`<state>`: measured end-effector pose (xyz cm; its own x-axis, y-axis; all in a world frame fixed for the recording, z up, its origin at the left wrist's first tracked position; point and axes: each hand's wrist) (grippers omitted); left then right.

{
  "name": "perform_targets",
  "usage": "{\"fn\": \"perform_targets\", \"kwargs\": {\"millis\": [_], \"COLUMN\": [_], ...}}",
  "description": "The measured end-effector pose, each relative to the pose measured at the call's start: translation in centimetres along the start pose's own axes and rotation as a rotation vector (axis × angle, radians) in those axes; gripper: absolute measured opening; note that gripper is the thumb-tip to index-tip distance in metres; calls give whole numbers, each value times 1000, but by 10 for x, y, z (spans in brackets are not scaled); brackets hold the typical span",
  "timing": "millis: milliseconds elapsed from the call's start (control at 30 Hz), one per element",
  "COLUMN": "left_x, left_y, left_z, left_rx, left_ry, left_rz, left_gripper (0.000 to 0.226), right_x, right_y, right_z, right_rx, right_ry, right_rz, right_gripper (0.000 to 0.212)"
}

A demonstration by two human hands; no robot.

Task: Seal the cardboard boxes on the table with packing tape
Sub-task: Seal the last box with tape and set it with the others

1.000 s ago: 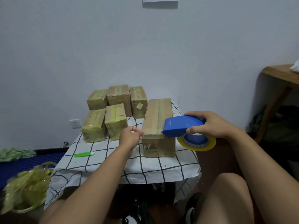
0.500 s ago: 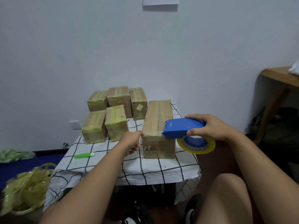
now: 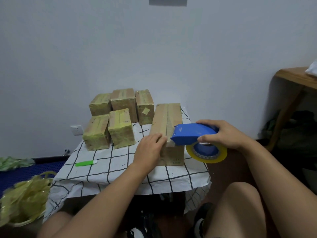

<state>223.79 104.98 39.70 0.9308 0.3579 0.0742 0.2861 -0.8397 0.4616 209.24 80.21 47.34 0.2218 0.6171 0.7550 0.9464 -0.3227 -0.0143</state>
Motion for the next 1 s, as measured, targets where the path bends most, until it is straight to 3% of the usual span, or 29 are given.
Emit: {"fn": "perform_targets", "kwargs": {"millis": [233,433,633,1000], "left_x": [-4,-5,-13,-15], "left_y": [5,6,8,10], "left_z": [-3,5,4,-3], "left_rx": [35,-57,105,159], "left_ry": [-31,11,93,107], "left_rz": [-11,-4,-65,-88], "left_gripper": [47,34,56,56], "right_x": [-4,-21,-34,-46], "right_y": [4,-2,-7,-10], "right_z": [2,-16,-20,-25], "right_rx": [16,19,25,20], "right_ry": [56,34,79,117], "right_rz": [-14,20,30,59], "right_gripper": [64,53,48,47]}}
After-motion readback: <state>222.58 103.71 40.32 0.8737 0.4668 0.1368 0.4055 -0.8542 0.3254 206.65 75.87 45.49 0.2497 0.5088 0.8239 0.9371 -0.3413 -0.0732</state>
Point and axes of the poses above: each hand's wrist, its own y-axis towards the middle knuckle, its own z-axis out of the palm, x = y × z, and after that the axes turned 12 degrees about z, right-handed
